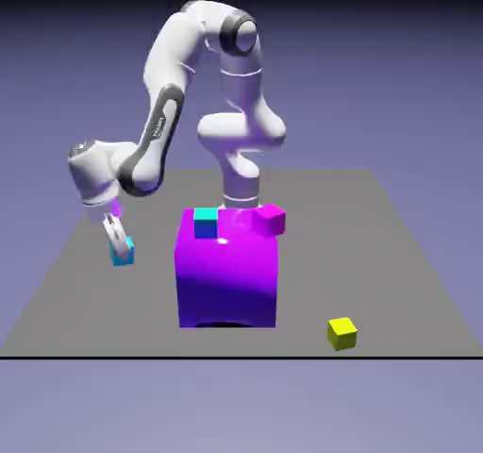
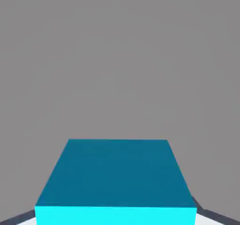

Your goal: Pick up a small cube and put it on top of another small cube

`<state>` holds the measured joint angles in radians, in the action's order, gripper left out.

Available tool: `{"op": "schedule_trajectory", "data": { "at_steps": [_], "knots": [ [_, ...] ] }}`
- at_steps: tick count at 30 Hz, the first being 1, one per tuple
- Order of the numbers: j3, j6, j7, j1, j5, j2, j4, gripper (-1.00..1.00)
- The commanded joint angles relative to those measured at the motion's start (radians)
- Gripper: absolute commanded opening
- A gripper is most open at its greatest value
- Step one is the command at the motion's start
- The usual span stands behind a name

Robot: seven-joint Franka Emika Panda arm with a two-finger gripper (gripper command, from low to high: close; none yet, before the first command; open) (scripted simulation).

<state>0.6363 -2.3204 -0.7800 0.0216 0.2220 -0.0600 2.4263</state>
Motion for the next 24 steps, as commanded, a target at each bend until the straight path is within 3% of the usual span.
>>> {"op": "schedule_trajectory", "data": {
  "at_steps": [1,11,17,20,24],
  "knots": [
    [-0.030,0.028,0.034,-0.008,-0.043,0.037,-0.016,-1.00],
    [-0.378,0.349,0.439,0.199,-0.380,0.365,-0.097,-1.00],
    [-0.595,0.549,0.681,0.358,-0.454,0.473,-0.032,-1.00],
    [-0.562,0.561,0.719,0.362,-0.457,0.479,-0.041,-1.00],
    [-0.540,0.387,0.704,0.348,-0.484,0.449,0.102,-1.00]
  ]
}}
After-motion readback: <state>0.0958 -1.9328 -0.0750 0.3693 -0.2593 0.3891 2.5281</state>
